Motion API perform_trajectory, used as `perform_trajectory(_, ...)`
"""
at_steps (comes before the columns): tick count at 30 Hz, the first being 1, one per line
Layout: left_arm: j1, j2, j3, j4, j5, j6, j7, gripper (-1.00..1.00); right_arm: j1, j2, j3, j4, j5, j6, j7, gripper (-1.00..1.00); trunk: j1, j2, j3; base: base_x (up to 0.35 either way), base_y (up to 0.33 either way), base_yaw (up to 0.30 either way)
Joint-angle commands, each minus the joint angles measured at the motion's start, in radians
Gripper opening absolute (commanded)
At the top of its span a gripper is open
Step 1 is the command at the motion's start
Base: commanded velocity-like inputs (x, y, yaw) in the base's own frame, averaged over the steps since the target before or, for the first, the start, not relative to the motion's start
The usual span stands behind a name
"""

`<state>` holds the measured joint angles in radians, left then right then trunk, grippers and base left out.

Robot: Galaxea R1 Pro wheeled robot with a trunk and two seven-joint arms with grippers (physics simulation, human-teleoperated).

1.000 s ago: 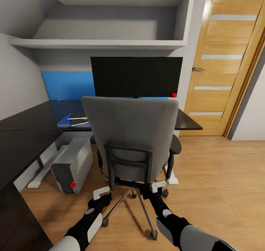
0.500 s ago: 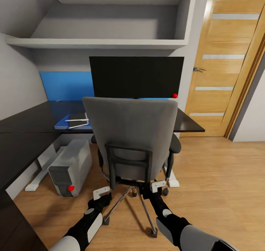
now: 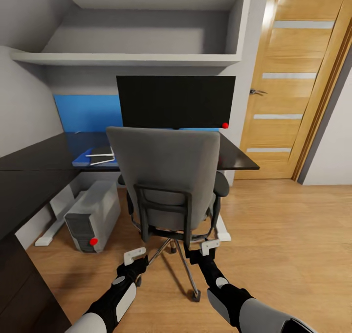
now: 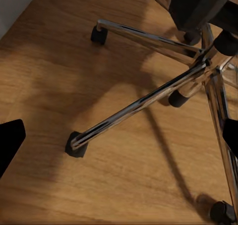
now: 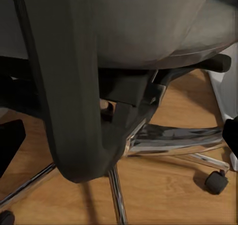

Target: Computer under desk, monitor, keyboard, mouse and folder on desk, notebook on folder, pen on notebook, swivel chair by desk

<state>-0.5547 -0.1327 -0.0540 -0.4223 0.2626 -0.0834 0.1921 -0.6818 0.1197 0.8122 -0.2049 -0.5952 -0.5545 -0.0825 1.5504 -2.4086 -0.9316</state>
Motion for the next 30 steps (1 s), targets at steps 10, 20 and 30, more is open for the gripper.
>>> perform_trajectory(10,-0.001,0.001,-0.006,0.0,0.008,-0.004,0.006,1.0,-0.001,0.0,0.008,0.0,-0.001,-0.002,-0.009,1.0,0.0,0.0,-0.001,-0.013,-0.013,0.0)
perform_trajectory(20,-0.001,0.0,-0.006,0.0,0.009,-0.004,0.006,1.0,-0.001,0.0,0.008,0.0,-0.001,-0.001,-0.009,1.0,0.0,0.0,-0.001,-0.204,-0.001,0.0)
perform_trajectory(30,-0.001,0.0,-0.006,0.002,0.009,-0.004,0.006,1.0,-0.001,0.001,0.01,0.001,-0.003,0.0,-0.01,1.0,0.0,0.0,-0.001,-0.333,0.0,0.0)
